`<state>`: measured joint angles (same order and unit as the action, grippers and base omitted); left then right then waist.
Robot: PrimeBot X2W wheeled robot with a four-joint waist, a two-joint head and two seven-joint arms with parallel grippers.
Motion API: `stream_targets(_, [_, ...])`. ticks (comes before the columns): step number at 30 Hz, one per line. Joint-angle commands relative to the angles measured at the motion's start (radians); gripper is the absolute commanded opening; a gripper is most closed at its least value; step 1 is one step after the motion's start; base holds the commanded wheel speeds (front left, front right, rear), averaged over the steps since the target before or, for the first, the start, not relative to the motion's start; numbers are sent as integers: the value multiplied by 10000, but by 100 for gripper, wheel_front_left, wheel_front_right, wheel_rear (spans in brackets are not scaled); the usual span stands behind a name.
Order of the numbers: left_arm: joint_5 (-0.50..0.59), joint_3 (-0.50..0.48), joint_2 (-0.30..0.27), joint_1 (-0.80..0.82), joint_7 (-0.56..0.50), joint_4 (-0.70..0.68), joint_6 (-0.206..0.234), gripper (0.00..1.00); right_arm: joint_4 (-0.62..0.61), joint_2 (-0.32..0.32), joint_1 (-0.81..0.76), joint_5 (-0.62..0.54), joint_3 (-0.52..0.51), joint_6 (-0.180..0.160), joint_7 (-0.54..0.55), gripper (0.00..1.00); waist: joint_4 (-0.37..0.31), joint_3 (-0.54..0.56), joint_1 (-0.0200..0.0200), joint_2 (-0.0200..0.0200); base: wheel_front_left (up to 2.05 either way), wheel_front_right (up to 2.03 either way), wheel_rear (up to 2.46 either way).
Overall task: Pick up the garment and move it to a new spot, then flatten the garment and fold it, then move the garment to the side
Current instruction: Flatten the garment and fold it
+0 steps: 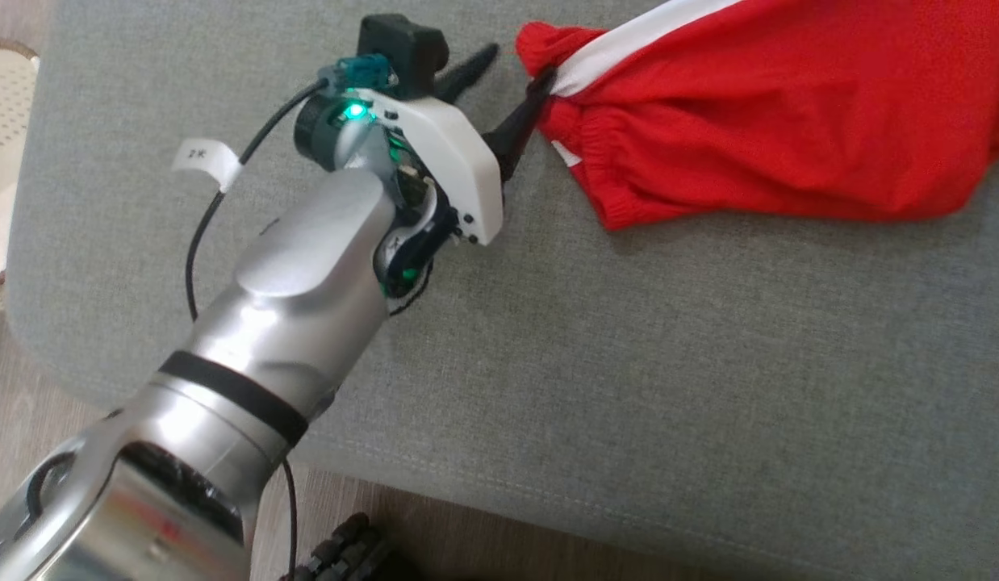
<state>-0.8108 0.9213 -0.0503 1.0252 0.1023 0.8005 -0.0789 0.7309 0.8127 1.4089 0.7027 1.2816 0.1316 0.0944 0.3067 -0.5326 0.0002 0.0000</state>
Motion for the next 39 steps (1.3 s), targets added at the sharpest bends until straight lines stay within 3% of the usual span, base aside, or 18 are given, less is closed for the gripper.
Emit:
stream_targets(1, [77,-274,-187,419,145,31,40,100,80,-71,83,7,-50,-9,-153,100,21,-60,-2,0,0,0,0])
stream_targets(9, [-114,-252,-54,457,652,751,48,100,1106,-606,-86,257,-97,-9,-917,100,-138,158,-2,0,0,0,0])
stream_targets(15, [-436,-639,-36,217,1235,1002,221,100,2093,-1167,-706,611,-602,-9,-2360,100,-427,862,-2,0,0,0,0])
stream_targets(23, [-579,-1730,-614,-736,1582,347,645,100,2393,-2095,-2084,924,-1664,-9,-3526,100,-1097,2220,-2,0,0,0,0])
stream_targets(27, [69,-2821,-1064,-1610,1590,-1079,1219,100,1681,-2218,-2766,632,-3132,-9,-3556,100,-1443,2791,-2,0,0,0,0])
stream_targets(33, [1352,-4575,-1248,-3692,1593,-3425,1717,100,1,-2368,-4894,-738,-5977,-9,-3559,100,-1917,3499,-2,0,0,0,0])
stream_targets(39, [2558,-5910,-882,-5790,1593,-4877,1663,100,-1758,-2992,-7599,-2538,-8520,-9,-3561,100,-2258,4082,-2,0,0,0,0])
